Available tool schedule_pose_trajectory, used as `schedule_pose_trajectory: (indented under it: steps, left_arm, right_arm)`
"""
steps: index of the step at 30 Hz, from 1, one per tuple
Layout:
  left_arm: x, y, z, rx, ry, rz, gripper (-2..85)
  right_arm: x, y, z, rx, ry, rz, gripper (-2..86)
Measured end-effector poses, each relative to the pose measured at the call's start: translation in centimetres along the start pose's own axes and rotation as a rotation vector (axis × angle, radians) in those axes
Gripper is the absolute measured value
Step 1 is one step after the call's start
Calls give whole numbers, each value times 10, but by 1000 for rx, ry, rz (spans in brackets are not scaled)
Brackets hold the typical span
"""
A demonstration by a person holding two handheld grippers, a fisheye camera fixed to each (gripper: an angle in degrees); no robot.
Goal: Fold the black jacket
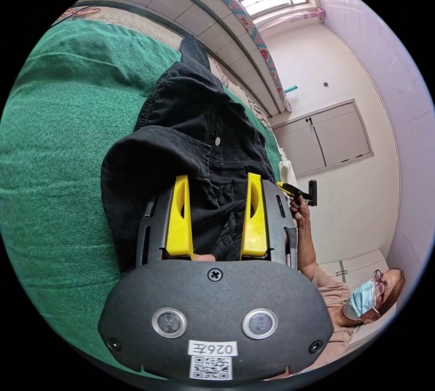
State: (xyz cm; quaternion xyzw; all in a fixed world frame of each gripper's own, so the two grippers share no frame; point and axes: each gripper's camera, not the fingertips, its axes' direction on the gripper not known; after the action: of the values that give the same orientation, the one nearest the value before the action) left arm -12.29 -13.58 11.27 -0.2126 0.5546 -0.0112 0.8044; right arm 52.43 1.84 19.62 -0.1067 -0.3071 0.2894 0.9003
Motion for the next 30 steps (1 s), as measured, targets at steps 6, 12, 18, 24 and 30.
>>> schedule_pose_trajectory:
  steps: [6, 12, 18, 24, 30]
  left_arm:
    - [-13, 1, 9, 0, 9, -14, 166]
    - [-25, 3, 14, 2, 25, -21, 166]
    - [-28, -2, 15, -2, 6, -12, 179]
    - [-27, -16, 24, -36, -37, -8, 183]
    - [-9, -13, 55, -91, -96, 61, 153]
  right_arm:
    - [34, 13, 5, -33, -103, 57, 61]
    - [50, 17, 25, -21, -155, 67, 69]
    - [48, 24, 34, 31, -241, 26, 32]
    - [49, 22, 58, -24, -217, 4, 27]
    - [64, 23, 60, -20, -260, 22, 24]
